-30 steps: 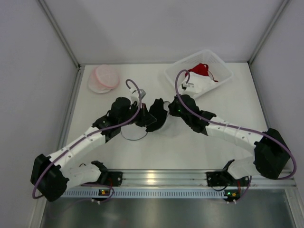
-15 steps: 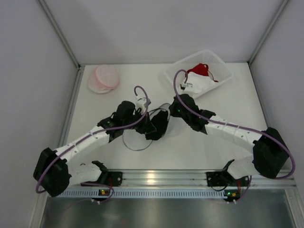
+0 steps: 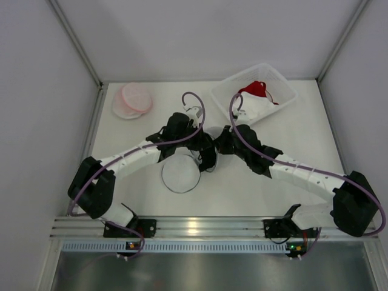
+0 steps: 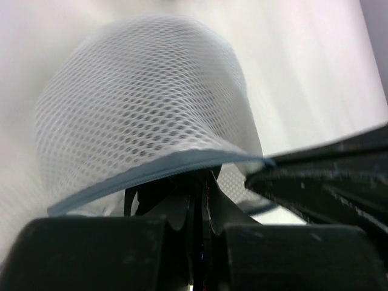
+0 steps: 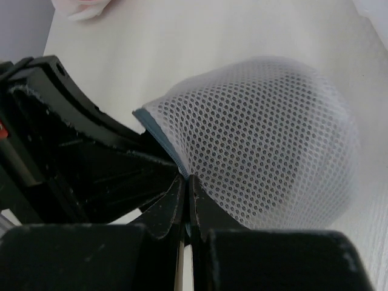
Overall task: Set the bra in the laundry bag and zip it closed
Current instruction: Place the bra in the laundry bag.
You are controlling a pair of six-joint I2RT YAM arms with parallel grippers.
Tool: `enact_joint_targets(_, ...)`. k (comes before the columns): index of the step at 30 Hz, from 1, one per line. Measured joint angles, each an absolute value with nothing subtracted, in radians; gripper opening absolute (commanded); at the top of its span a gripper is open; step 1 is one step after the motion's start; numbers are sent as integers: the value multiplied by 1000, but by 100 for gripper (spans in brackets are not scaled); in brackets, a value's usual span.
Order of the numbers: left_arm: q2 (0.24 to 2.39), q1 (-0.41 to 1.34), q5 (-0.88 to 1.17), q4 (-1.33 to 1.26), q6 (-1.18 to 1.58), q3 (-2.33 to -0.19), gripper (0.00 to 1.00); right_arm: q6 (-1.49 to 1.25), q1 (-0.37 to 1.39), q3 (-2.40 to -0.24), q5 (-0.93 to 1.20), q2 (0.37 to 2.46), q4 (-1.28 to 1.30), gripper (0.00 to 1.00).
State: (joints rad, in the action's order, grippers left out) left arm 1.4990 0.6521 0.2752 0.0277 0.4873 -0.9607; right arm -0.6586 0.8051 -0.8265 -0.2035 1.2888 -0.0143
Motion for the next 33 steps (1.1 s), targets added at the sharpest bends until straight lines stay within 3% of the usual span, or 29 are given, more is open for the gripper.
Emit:
enact_joint_targets(6, 1601, 656, 239, -54, 553, -973, 1, -682, 808, -806, -209, 1273, -12, 0)
enact_joint_targets(7, 1616, 658, 238, -55, 560, -973, 21, -686, 808, -806, -215, 1273, -7, 0)
enact_joint_targets(9, 1629, 659, 238, -54, 566, -972, 48, -696, 808, -806, -231, 1273, 2, 0)
enact_joint_targets(10, 1629, 660, 238, -53, 570, -971, 75, -700, 809, -806, -239, 1273, 6, 0)
enact_joint_targets(11, 1626, 662, 235, -54, 570, -971, 91, -702, 809, -805, -249, 1273, 9, 0)
enact_joint_targets(12, 1620, 662, 230, -53, 574, -970, 98, -702, 808, -805, -259, 1273, 9, 0)
enact_joint_targets(28, 1259, 644, -102, 298, 544, -950, 98, -699, 800, -805, -278, 1287, 33, 0)
enact_joint_targets(33, 1257, 466, -158, 344, 631, -879, 98, -680, 800, -806, -270, 1288, 35, 0)
